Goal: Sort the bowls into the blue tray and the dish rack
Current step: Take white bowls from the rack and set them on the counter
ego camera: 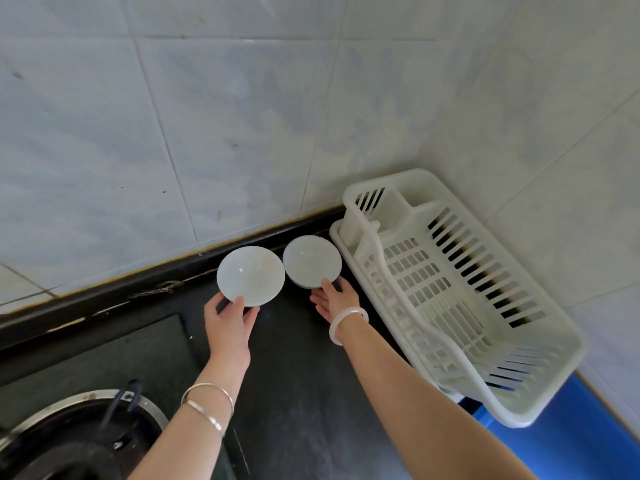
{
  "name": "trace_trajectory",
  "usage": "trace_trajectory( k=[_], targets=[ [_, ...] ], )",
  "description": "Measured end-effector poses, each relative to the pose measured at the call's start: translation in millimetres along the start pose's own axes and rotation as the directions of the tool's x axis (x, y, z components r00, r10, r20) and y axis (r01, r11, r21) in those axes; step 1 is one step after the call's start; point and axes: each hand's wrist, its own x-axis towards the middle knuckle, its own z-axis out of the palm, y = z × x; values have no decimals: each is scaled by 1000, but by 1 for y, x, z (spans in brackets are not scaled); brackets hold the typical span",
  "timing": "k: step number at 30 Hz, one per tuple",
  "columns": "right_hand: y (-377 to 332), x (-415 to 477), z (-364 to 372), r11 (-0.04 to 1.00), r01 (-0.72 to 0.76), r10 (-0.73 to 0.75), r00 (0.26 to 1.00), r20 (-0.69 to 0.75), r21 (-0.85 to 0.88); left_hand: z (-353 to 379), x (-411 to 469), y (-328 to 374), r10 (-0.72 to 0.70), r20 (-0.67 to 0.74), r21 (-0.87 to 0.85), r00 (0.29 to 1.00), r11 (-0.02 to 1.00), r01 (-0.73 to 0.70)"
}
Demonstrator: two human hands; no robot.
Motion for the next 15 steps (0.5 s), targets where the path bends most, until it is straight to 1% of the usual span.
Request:
trace_trajectory(
  k=[5,9,15],
  targets=[
    [-14,10,15,999,14,-13,999,33,-47,6,6,-1,5,-14,-24,1000,1000,-6],
    [-13,13,19,998,30,-29,999,21,-64,4,8,-3,9,-20,-12,1000,1000,-9],
    [-13,13,17,995,31,-27,999,39,-91,5,8,-4,20,-48,20,999,1000,-19]
  ],
)
